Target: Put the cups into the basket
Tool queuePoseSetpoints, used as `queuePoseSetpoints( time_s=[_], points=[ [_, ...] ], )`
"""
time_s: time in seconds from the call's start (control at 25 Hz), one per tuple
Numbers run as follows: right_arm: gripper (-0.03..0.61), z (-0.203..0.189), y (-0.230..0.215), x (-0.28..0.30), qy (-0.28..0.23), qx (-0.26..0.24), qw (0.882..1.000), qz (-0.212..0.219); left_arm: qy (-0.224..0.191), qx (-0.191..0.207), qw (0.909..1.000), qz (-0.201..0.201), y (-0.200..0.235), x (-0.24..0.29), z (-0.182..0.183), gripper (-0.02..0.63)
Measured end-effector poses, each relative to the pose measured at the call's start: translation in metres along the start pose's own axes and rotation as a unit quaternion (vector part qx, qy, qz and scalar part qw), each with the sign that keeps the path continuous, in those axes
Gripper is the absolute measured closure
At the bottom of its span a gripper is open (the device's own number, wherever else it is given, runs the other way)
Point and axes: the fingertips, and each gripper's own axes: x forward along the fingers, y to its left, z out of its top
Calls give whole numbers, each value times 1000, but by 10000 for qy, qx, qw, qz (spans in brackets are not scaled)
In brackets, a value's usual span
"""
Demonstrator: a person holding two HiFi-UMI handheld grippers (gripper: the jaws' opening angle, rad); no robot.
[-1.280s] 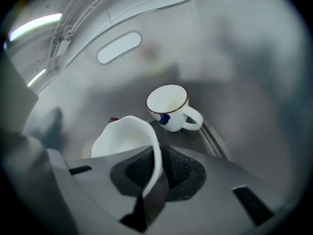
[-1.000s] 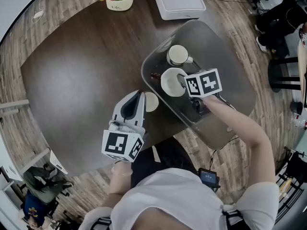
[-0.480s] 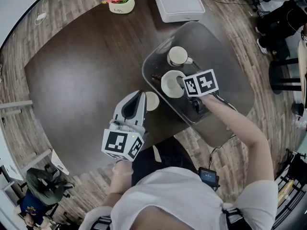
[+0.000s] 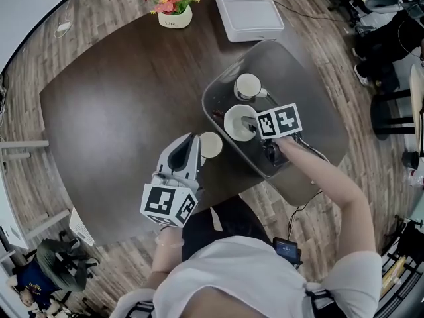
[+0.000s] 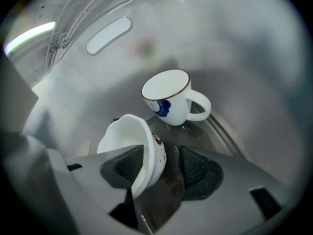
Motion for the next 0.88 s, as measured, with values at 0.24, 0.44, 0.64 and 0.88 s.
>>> queuePoseSetpoints(
  time_s=[0.24,0.44,0.64,0.88],
  points=[
    [328,14,-1,-32,-428,-283,9984,-257,-64,21,9999,-148,-5,-2,5,604],
    [345,36,2,-85,-1333,-592,9883,-445,-189,72,9994,-295,-11,-7,15,604],
    [568,47,14,-127,-2162,-878,9695,-744,-238,190,9989,-369,-20,-9,26,604],
    [568,63,11,-180,-3220,-220,9421,-908,-349,473,9970,-500,-32,-17,50,604]
  ],
)
